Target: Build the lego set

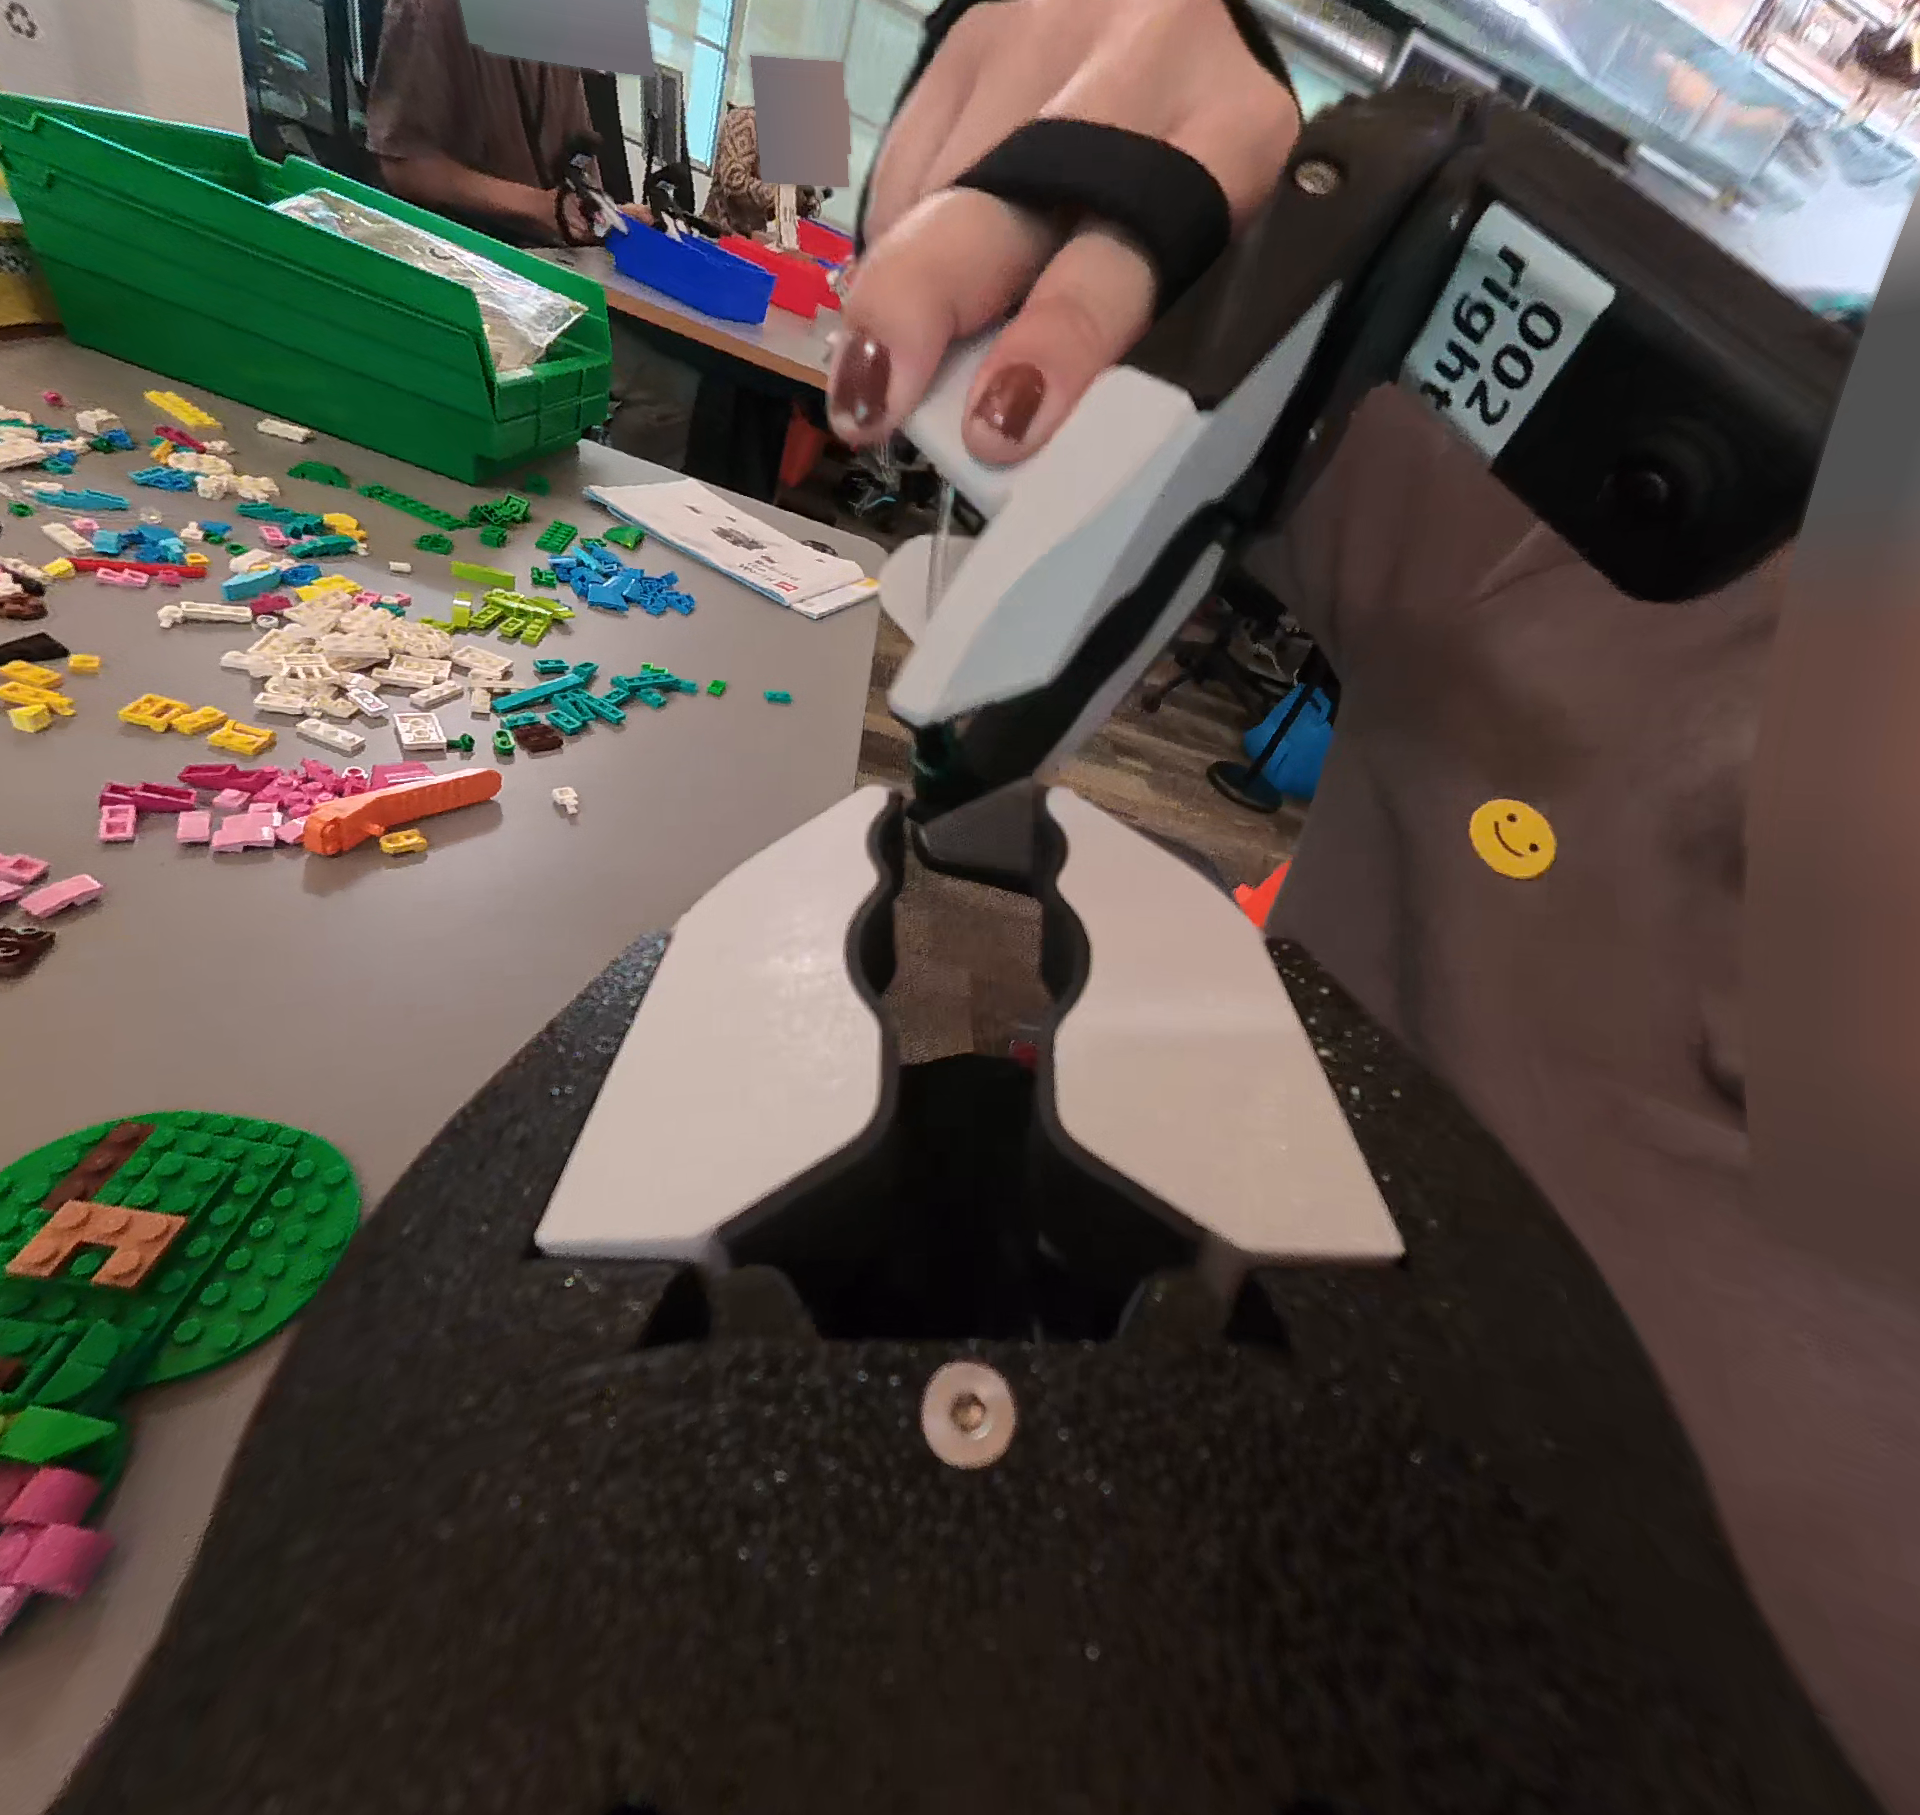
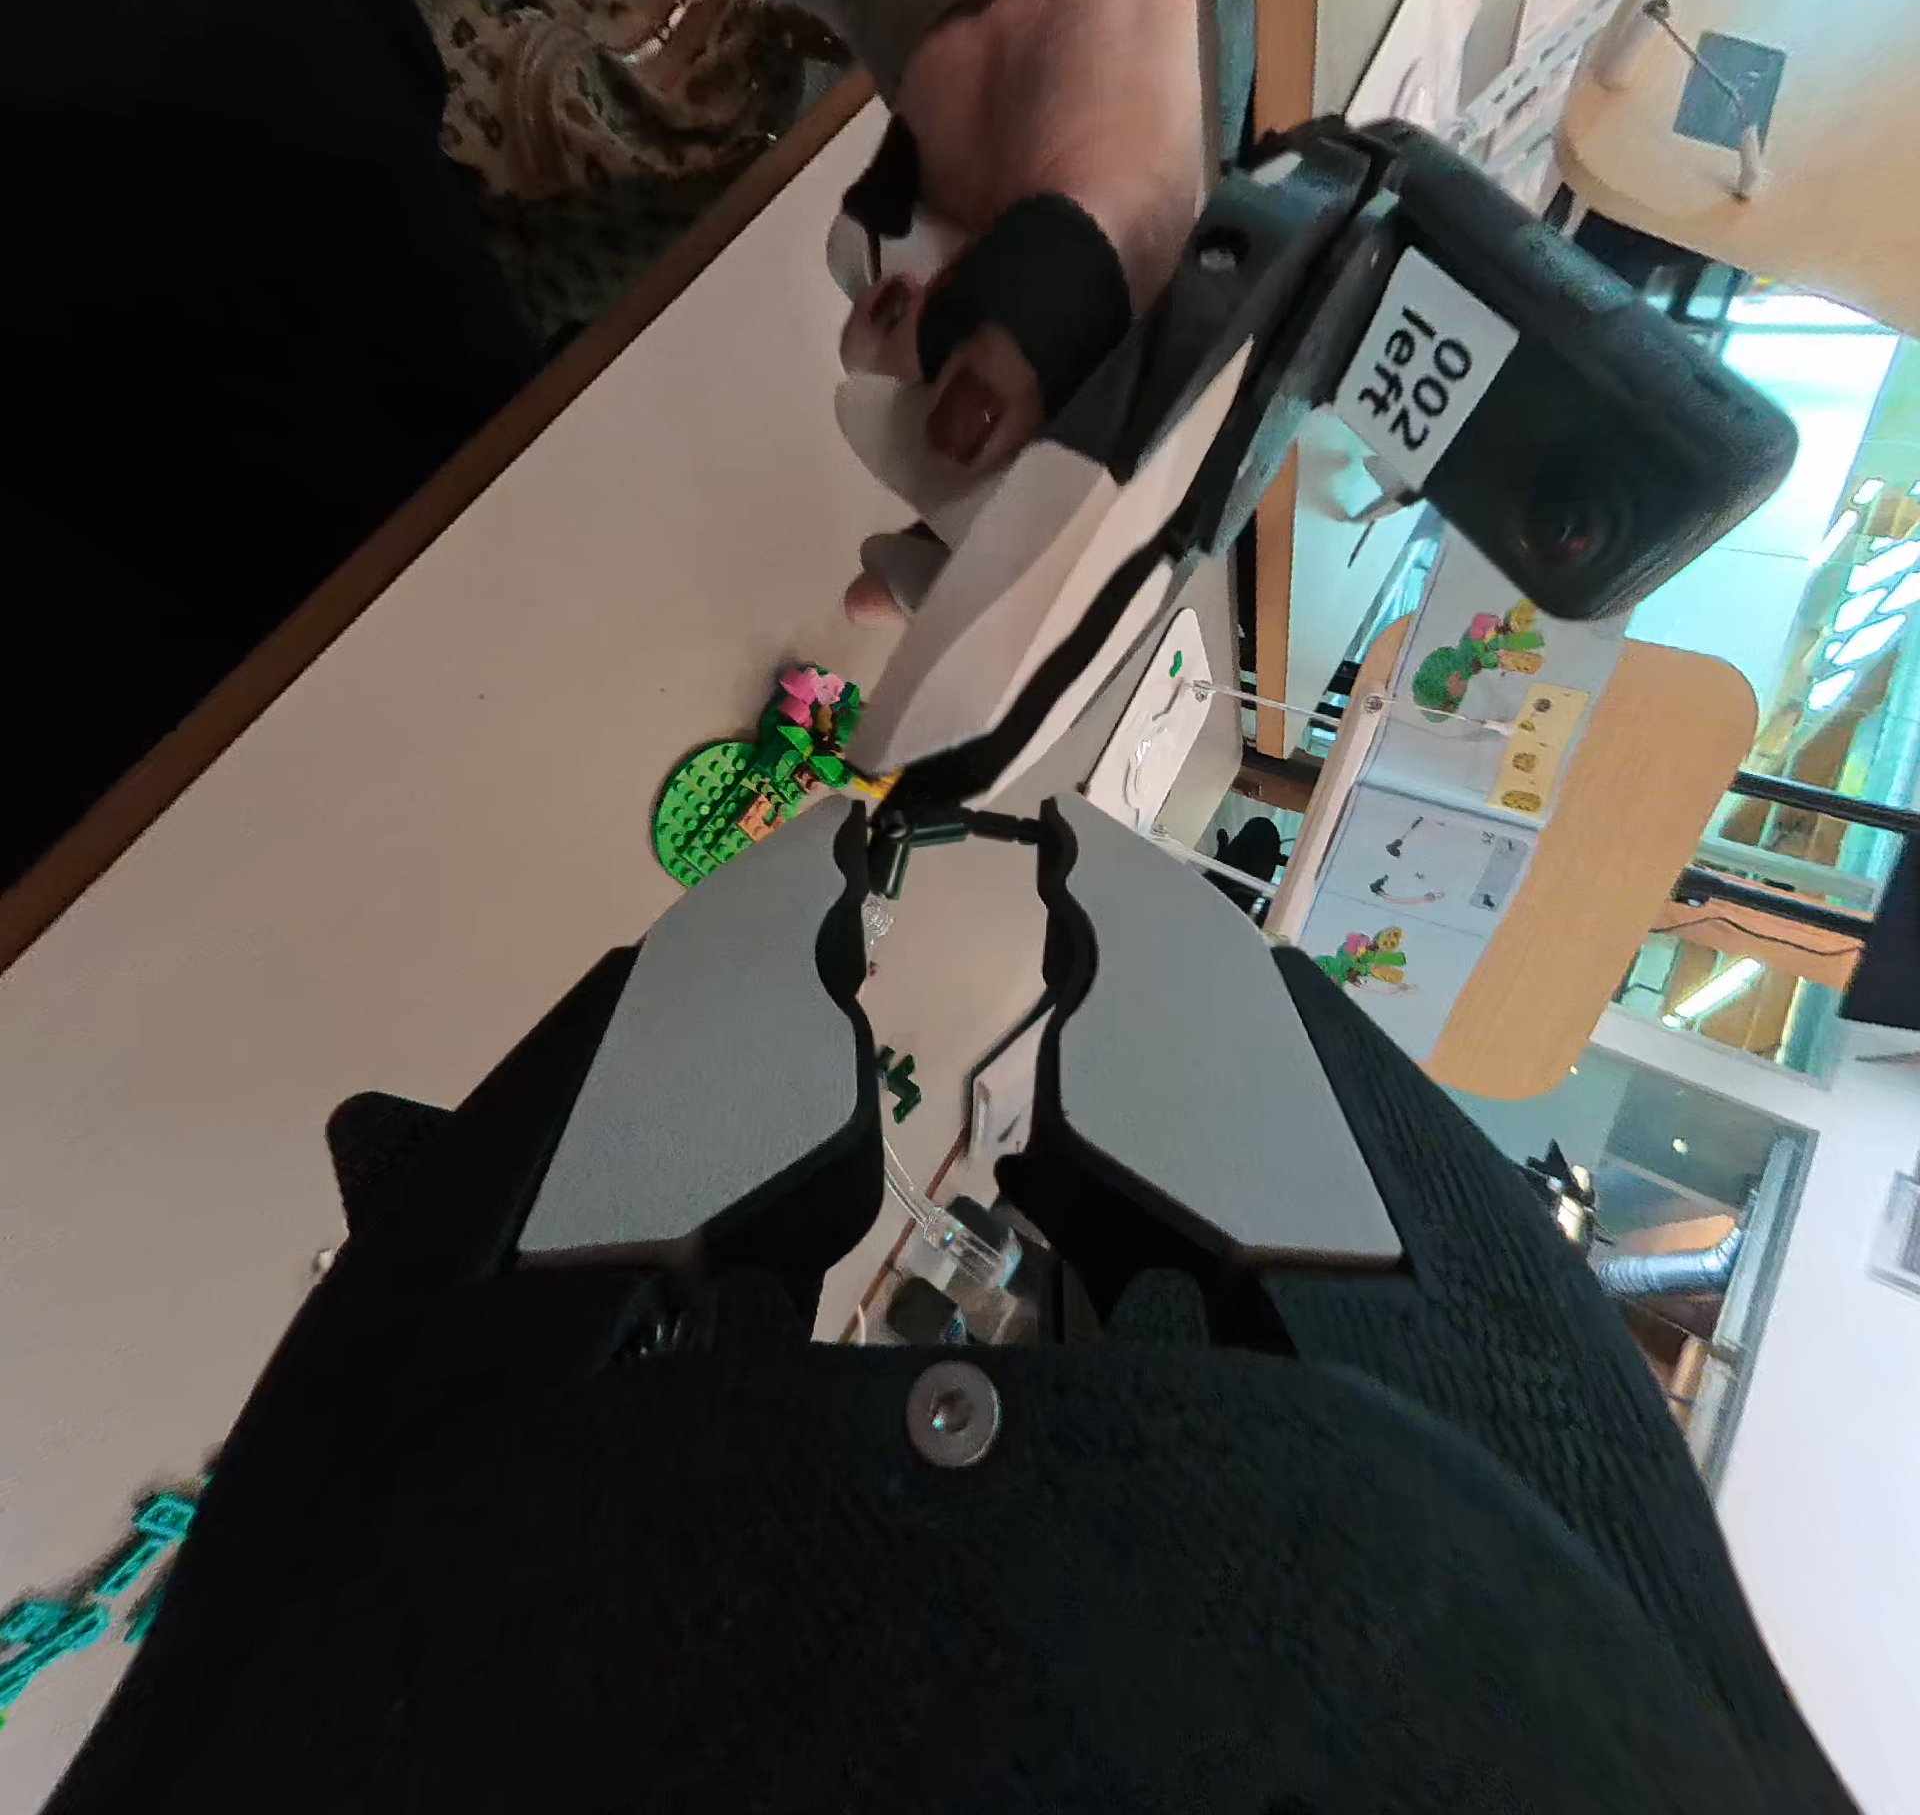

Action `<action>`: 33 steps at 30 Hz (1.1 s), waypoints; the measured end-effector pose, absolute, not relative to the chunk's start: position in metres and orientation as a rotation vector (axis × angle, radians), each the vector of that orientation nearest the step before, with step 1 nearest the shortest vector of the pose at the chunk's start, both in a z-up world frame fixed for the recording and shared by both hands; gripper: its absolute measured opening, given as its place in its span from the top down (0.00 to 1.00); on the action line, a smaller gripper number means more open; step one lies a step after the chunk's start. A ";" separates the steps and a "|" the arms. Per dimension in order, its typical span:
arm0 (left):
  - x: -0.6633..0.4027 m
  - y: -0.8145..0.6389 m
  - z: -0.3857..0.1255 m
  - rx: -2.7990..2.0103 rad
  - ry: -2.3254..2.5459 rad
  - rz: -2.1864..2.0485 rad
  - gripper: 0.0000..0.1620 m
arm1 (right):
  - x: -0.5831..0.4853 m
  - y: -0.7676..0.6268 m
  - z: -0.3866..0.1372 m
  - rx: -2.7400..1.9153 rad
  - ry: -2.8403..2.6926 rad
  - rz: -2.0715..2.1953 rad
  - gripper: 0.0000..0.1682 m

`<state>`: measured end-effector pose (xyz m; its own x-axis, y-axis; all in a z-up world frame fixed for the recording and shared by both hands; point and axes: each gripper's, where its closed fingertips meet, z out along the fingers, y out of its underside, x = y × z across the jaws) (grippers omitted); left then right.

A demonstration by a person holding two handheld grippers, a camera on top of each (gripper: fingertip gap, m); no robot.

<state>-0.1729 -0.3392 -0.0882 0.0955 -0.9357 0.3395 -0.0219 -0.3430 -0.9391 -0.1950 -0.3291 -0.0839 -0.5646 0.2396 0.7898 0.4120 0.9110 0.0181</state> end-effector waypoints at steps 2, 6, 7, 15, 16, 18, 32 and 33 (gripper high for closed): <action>-0.173 -0.340 -0.089 -1.520 1.008 -1.349 0.83 | -0.193 -0.326 -0.082 -0.482 -2.178 -0.236 0.83; -0.172 -0.337 -0.081 -1.457 0.950 -1.415 0.86 | -0.192 -0.327 -0.078 -0.529 -2.147 -0.184 0.83; -0.173 -0.335 -0.081 -1.452 0.930 -1.434 0.87 | -0.193 -0.328 -0.076 -0.535 -2.135 -0.170 0.83; -0.174 -0.335 -0.068 -1.330 0.853 -1.529 0.90 | -0.196 -0.333 -0.065 -0.575 -2.067 -0.107 0.83; -0.175 -0.334 -0.066 -1.316 0.842 -1.532 0.90 | -0.197 -0.332 -0.063 -0.575 -2.055 -0.106 0.83; -0.175 -0.335 -0.062 -1.291 0.831 -1.546 0.91 | -0.198 -0.332 -0.060 -0.575 -2.038 -0.100 0.83; -0.175 -0.334 -0.057 -1.267 0.781 -1.533 0.94 | -0.198 -0.330 -0.055 -0.559 -2.015 -0.126 0.83; -0.175 -0.334 -0.056 -1.259 0.775 -1.542 0.95 | -0.198 -0.330 -0.054 -0.558 -2.013 -0.130 0.83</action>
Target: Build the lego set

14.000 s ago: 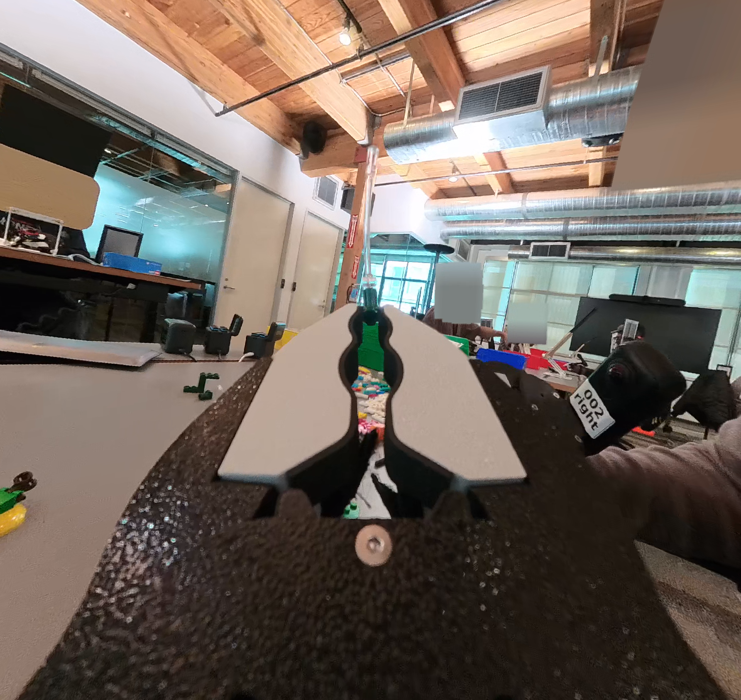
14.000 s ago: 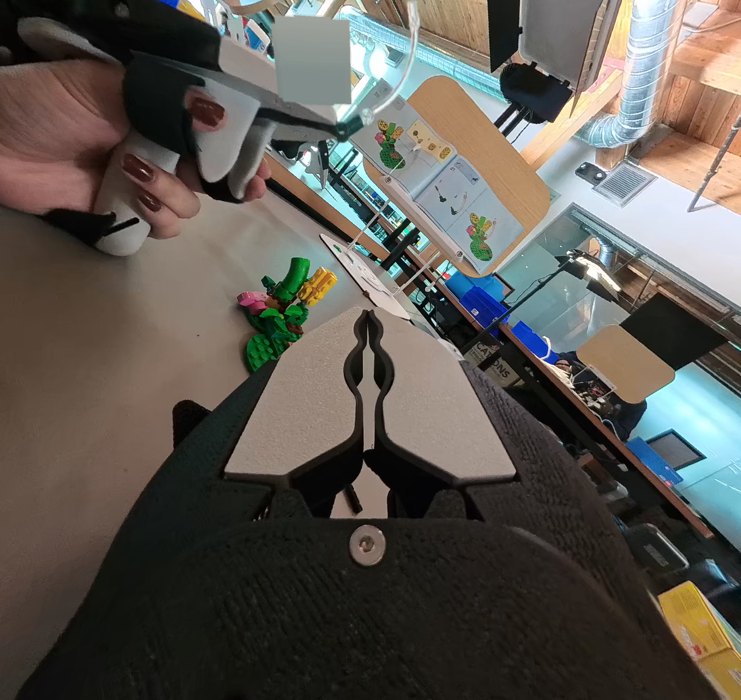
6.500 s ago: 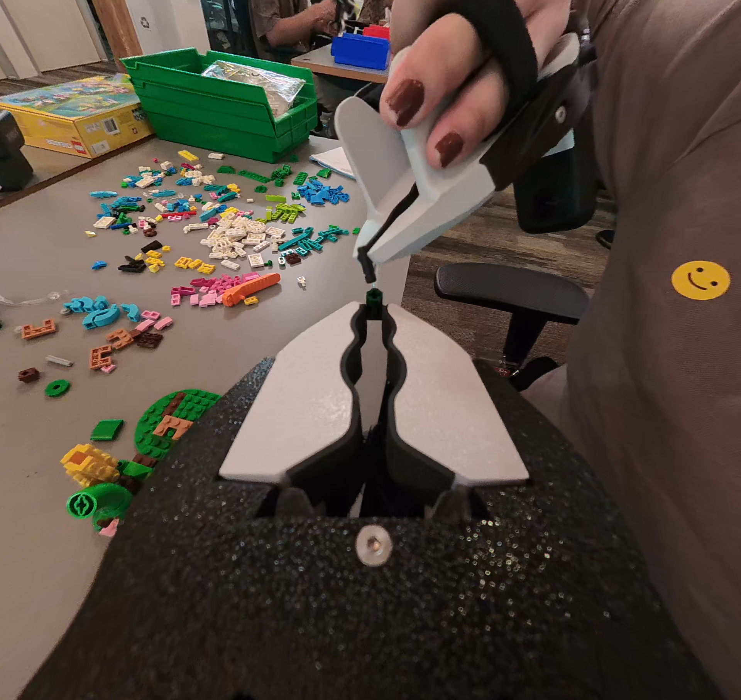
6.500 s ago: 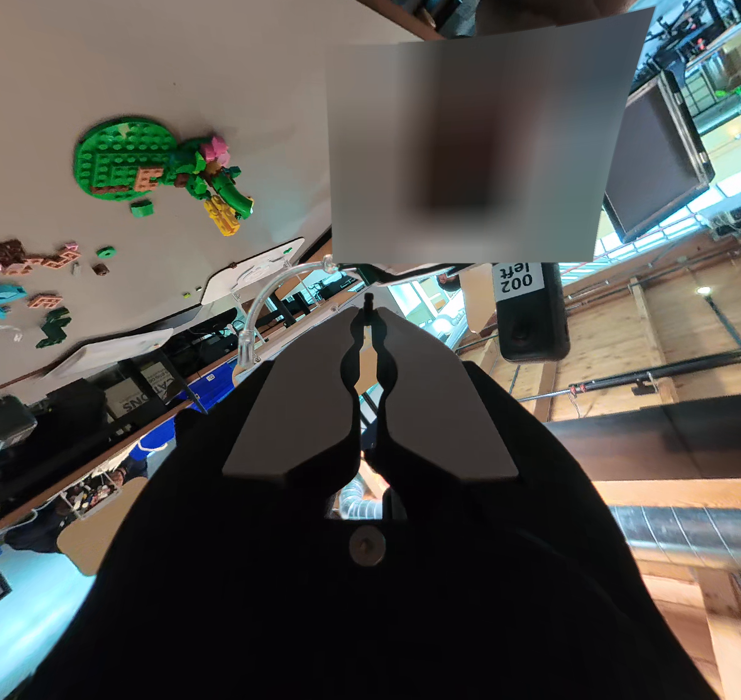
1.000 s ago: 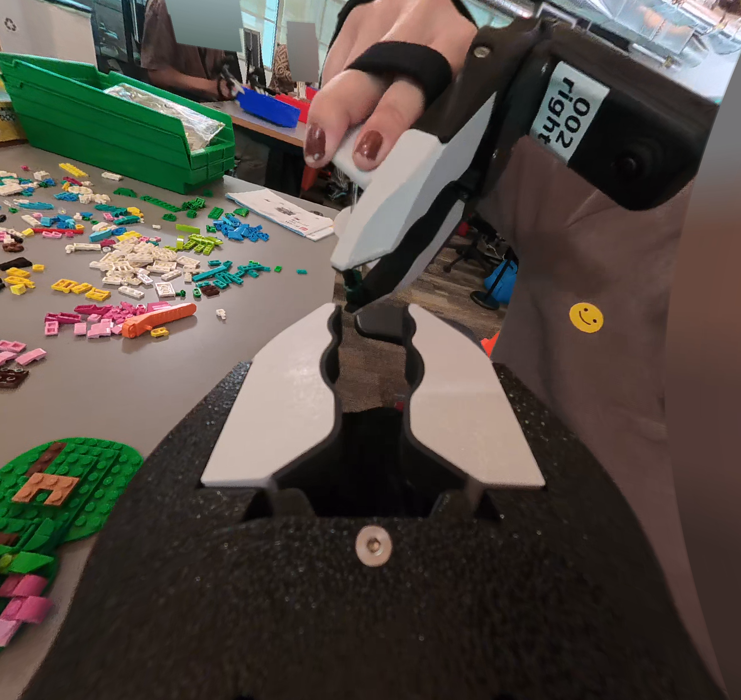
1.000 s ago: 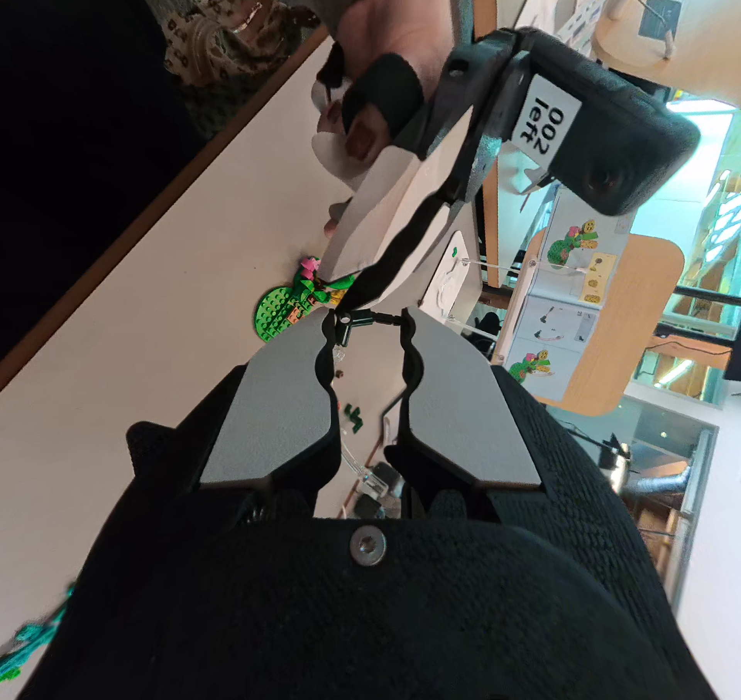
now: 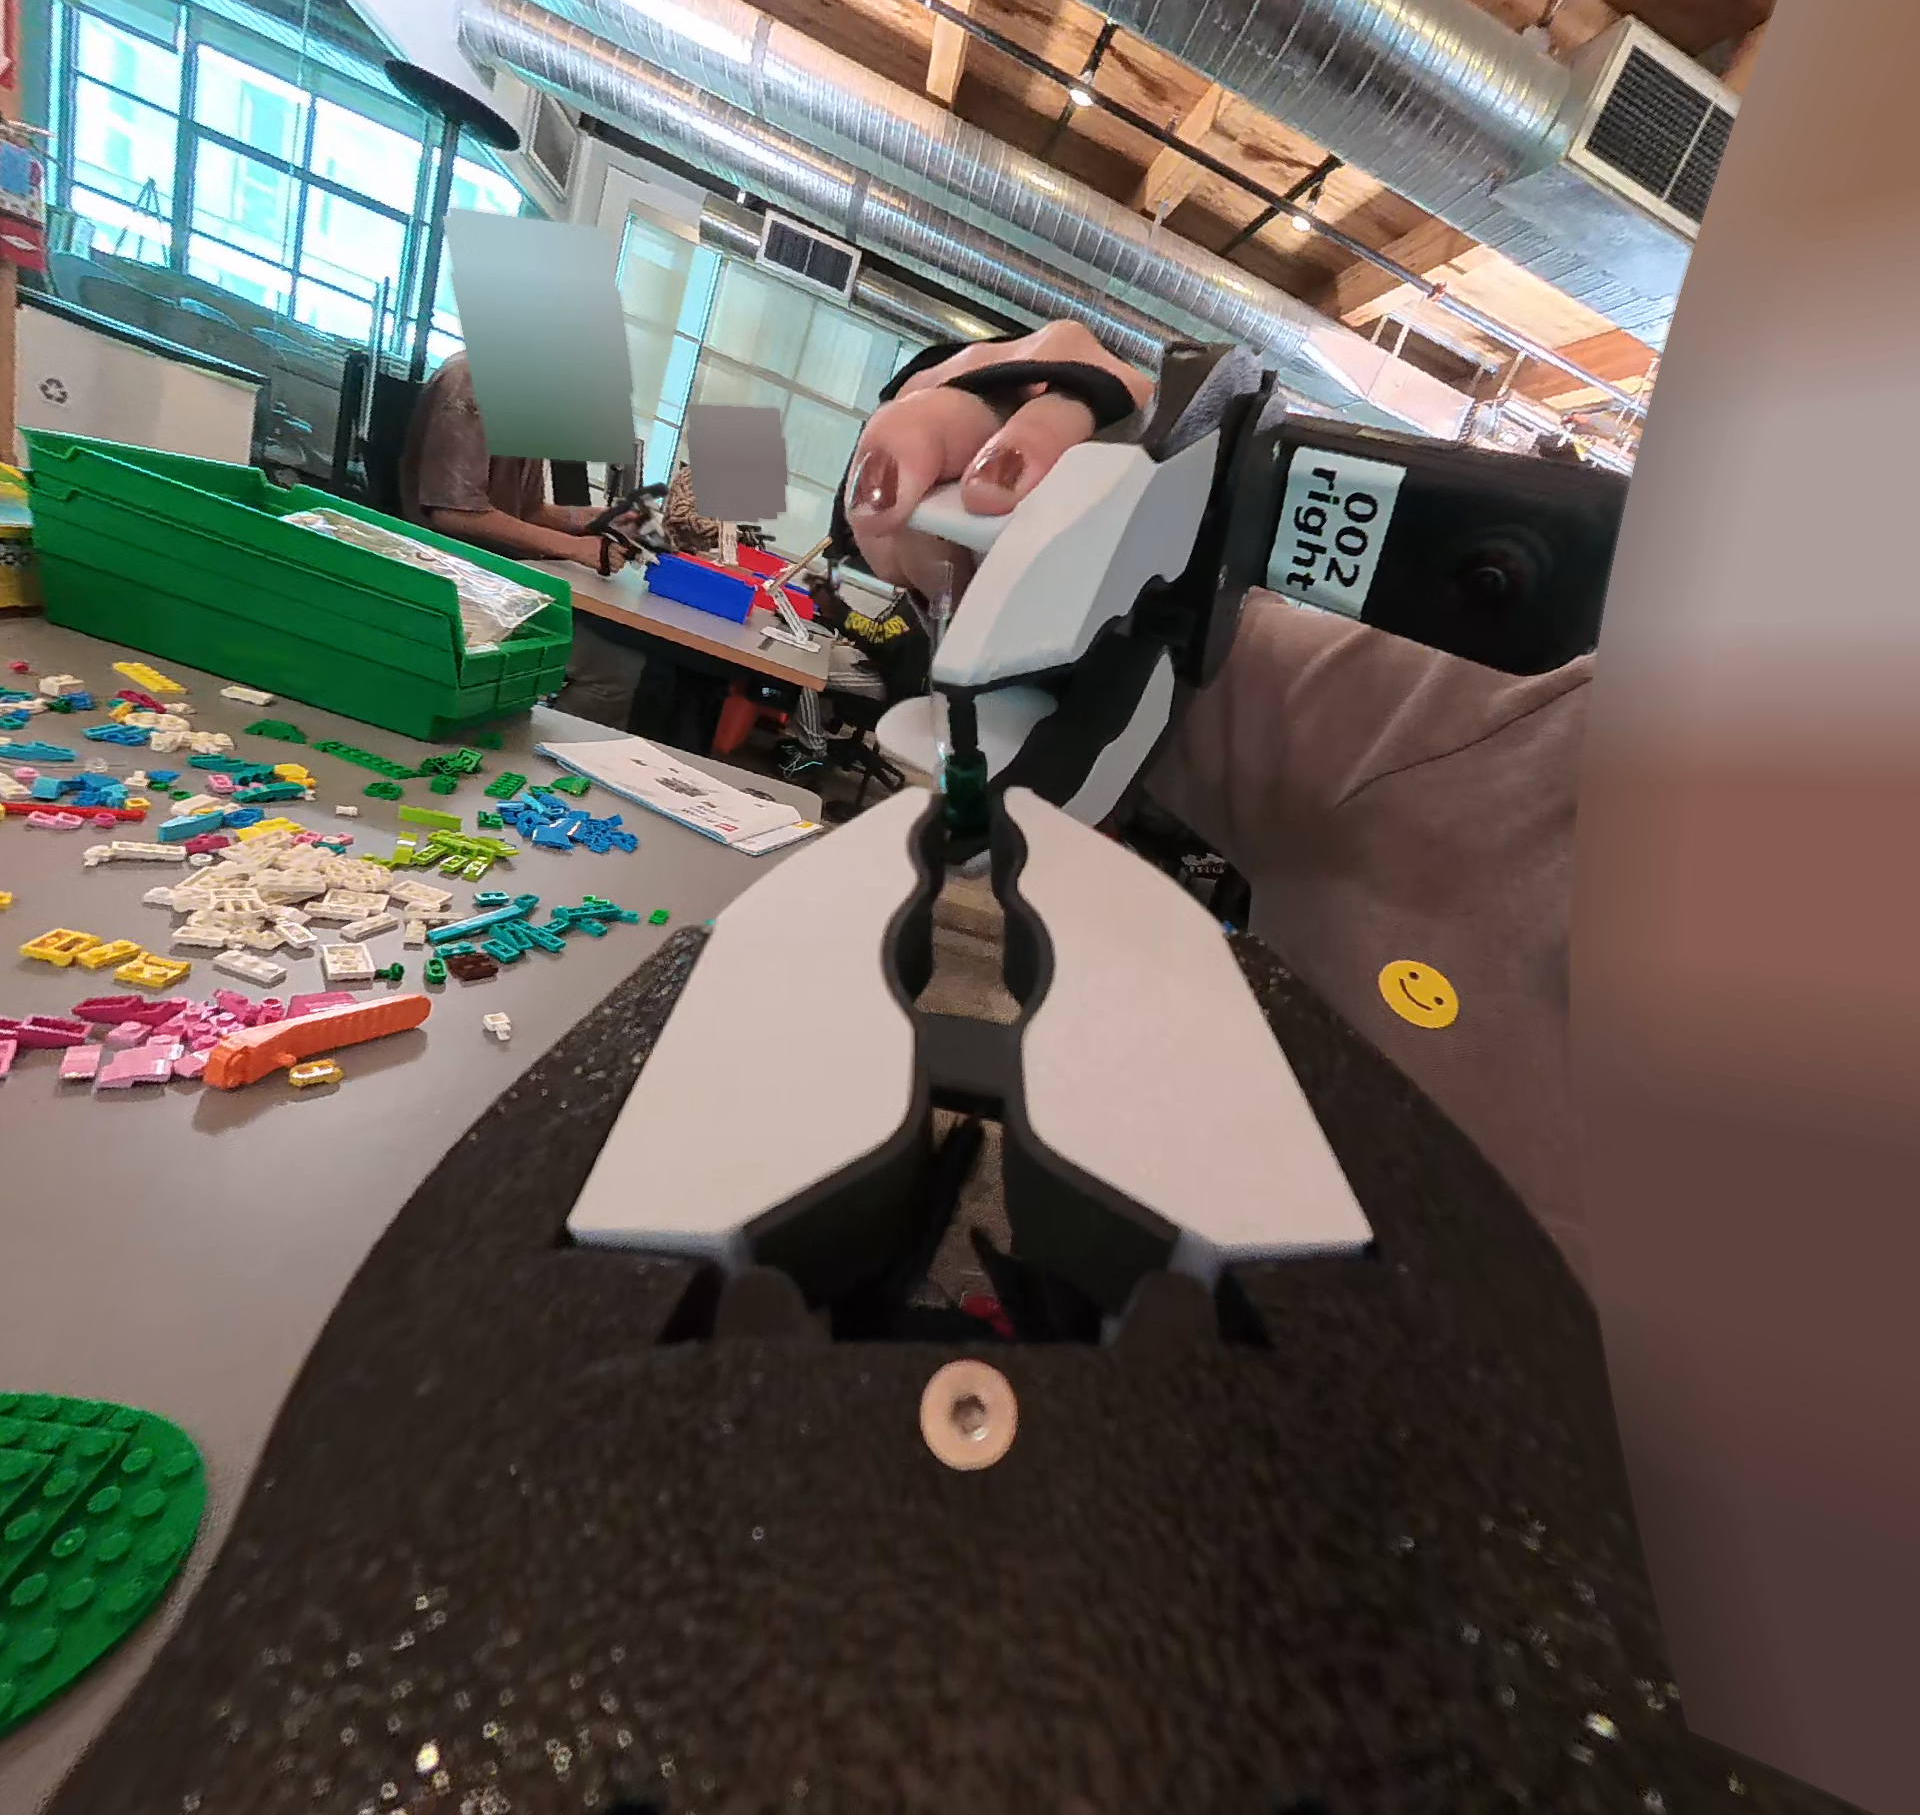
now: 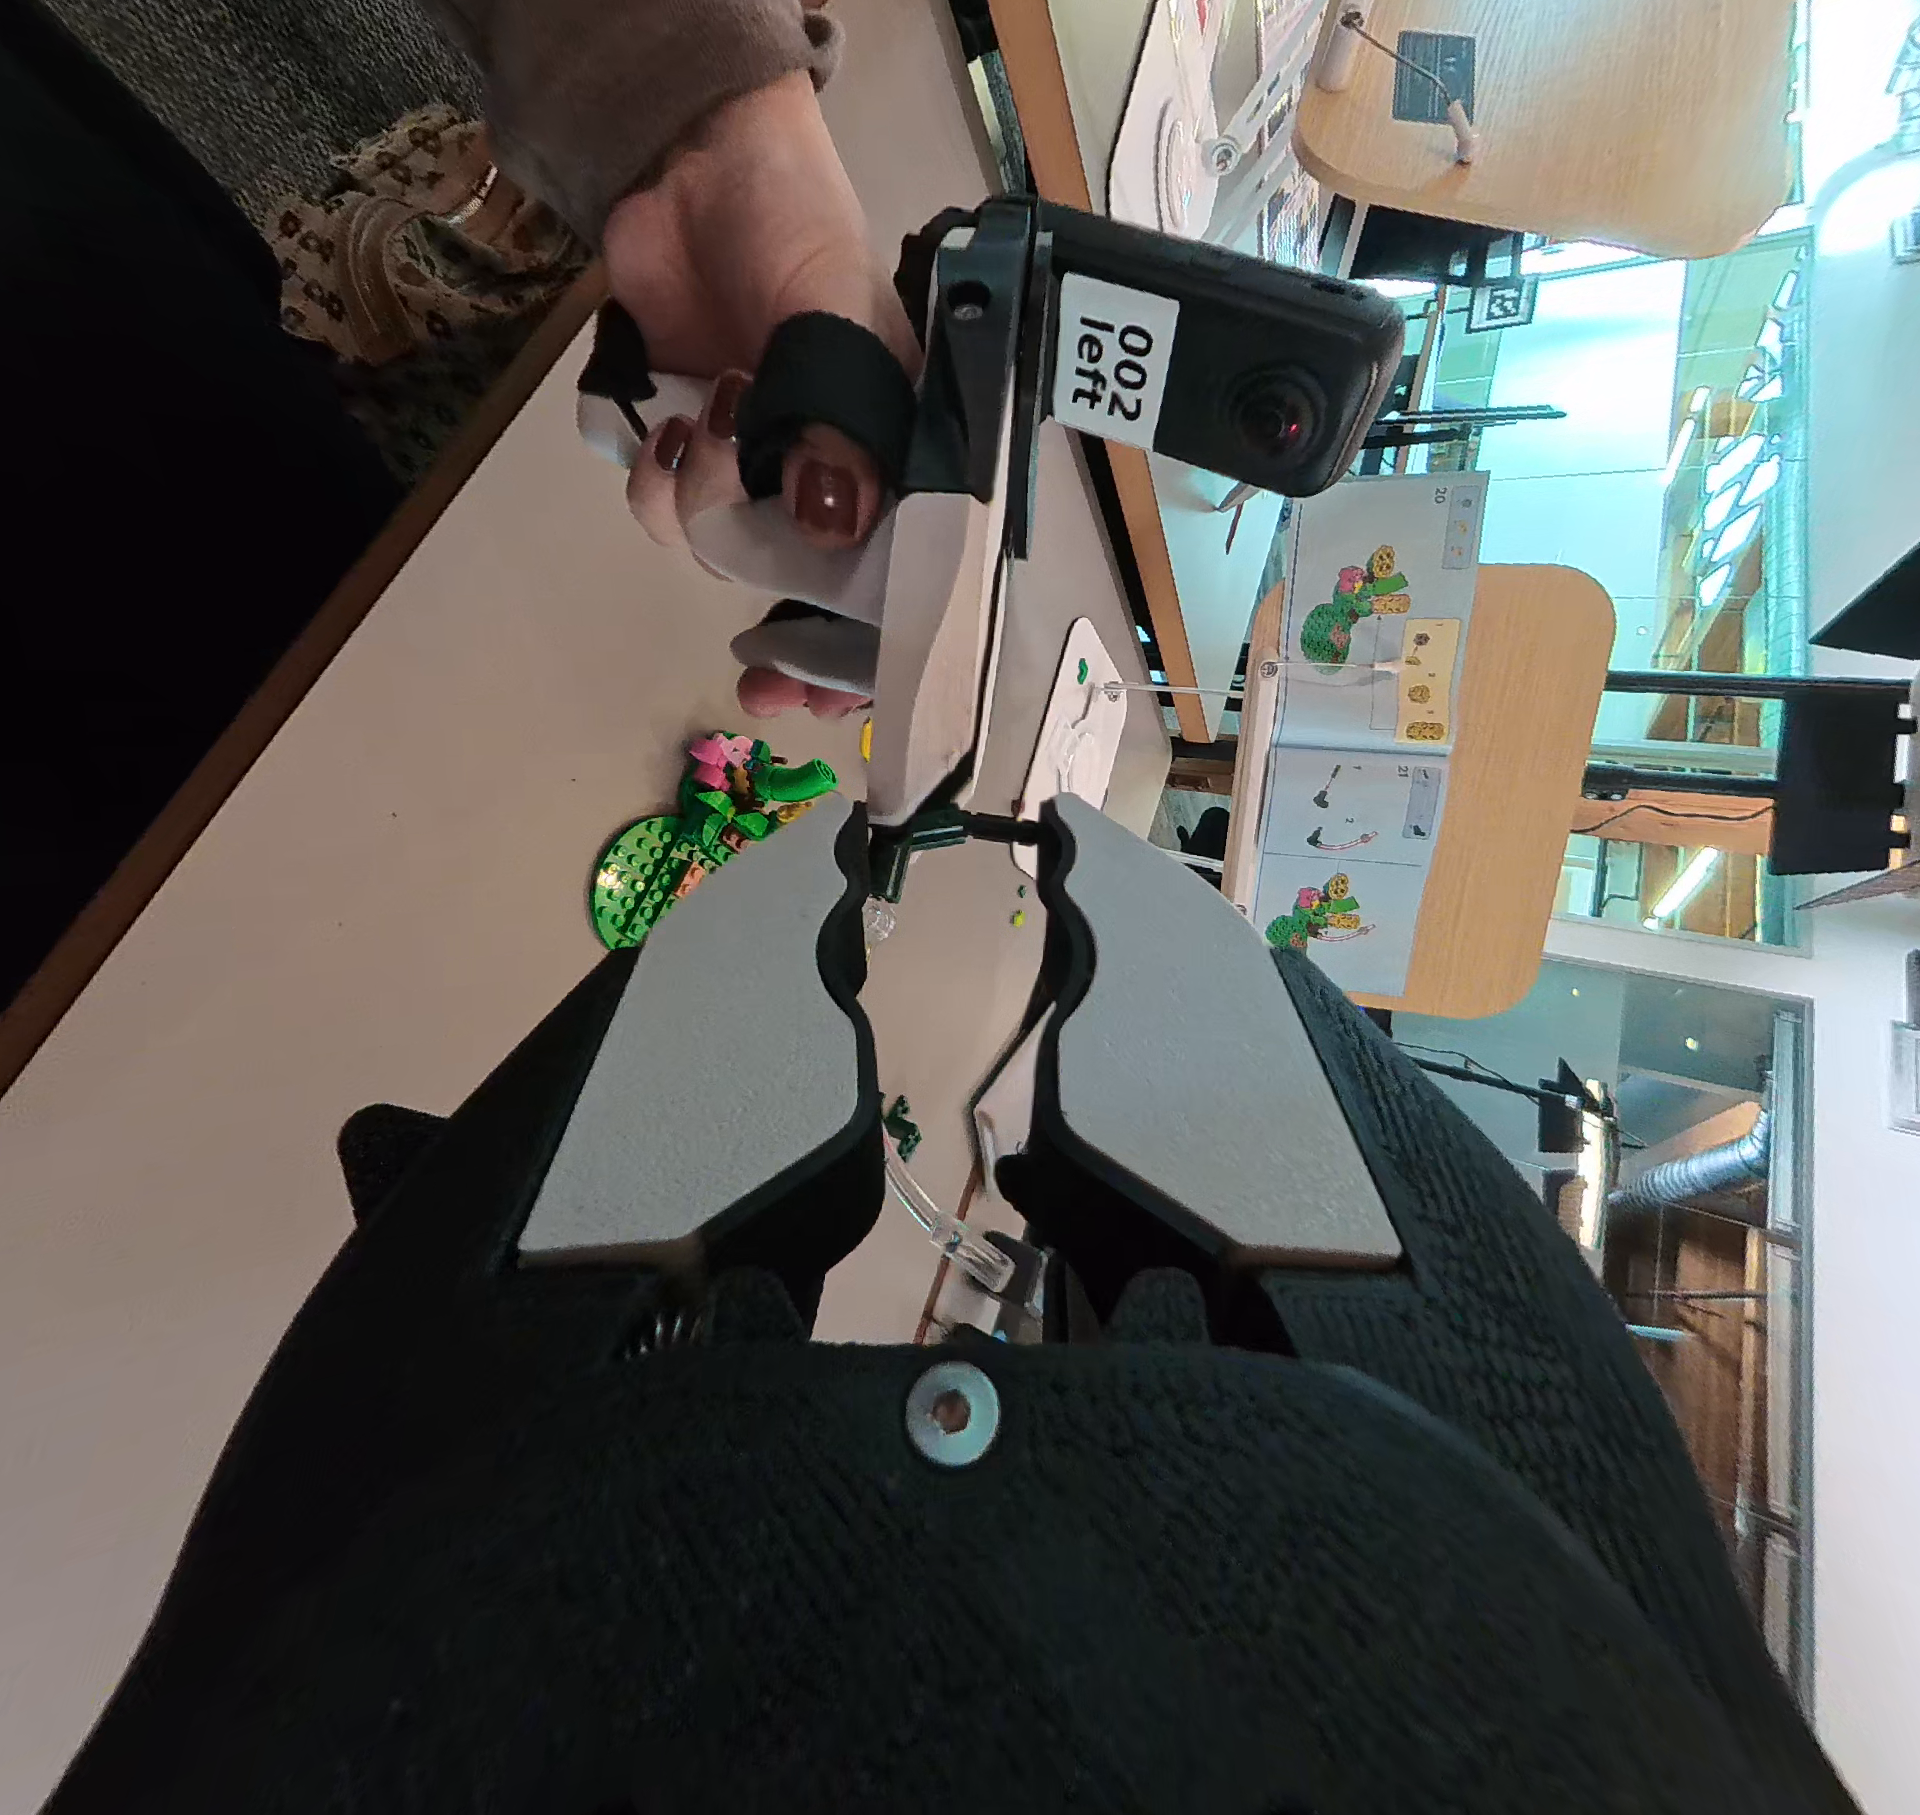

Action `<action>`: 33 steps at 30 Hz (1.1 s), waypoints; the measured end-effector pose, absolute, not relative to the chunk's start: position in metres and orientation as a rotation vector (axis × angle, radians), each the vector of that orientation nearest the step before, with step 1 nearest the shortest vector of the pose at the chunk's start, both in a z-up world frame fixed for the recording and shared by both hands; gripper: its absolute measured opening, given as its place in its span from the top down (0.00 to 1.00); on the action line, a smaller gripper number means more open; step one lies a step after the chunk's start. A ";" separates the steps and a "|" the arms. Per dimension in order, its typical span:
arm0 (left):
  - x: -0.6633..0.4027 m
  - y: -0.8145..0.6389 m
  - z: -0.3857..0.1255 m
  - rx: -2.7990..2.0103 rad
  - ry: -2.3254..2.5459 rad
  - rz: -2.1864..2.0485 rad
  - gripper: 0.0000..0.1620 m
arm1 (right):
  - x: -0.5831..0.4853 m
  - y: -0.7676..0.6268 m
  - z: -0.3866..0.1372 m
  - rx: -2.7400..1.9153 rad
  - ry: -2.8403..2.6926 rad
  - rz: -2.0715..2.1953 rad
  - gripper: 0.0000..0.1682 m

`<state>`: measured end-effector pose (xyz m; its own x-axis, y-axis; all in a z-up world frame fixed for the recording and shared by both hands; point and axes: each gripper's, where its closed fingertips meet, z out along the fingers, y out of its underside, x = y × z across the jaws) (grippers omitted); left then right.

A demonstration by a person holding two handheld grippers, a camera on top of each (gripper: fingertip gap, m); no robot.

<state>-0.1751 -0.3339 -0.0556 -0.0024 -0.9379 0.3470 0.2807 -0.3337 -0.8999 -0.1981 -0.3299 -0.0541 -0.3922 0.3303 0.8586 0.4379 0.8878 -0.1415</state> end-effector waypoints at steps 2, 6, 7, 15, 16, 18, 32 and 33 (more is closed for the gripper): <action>-0.175 -0.334 -0.055 -1.246 0.772 -1.537 0.96 | -0.198 -0.329 -0.053 -0.558 -2.011 -0.133 0.83; -0.169 -0.334 -0.064 -1.303 0.821 -1.477 0.96 | -0.193 -0.328 -0.062 -0.569 -2.075 -0.160 0.83; -0.168 -0.335 -0.066 -1.323 0.831 -1.486 0.96 | -0.192 -0.329 -0.064 -0.565 -2.094 -0.162 0.83; -0.166 -0.339 -0.075 -1.445 0.875 -1.485 0.96 | -0.190 -0.333 -0.074 -0.467 -2.183 -0.185 0.83; -0.166 -0.339 -0.074 -1.449 0.875 -1.495 0.96 | -0.190 -0.334 -0.073 -0.444 -2.180 -0.186 0.83; -0.165 -0.341 -0.076 -1.464 0.881 -1.505 0.96 | -0.190 -0.335 -0.074 -0.405 -2.188 -0.194 0.83; -0.158 -0.347 -0.091 -1.525 1.007 -1.425 0.96 | -0.183 -0.341 -0.089 -0.387 -2.310 -0.166 0.82; -0.157 -0.348 -0.093 -1.537 1.029 -1.397 0.96 | -0.181 -0.343 -0.092 -0.381 -2.327 -0.158 0.82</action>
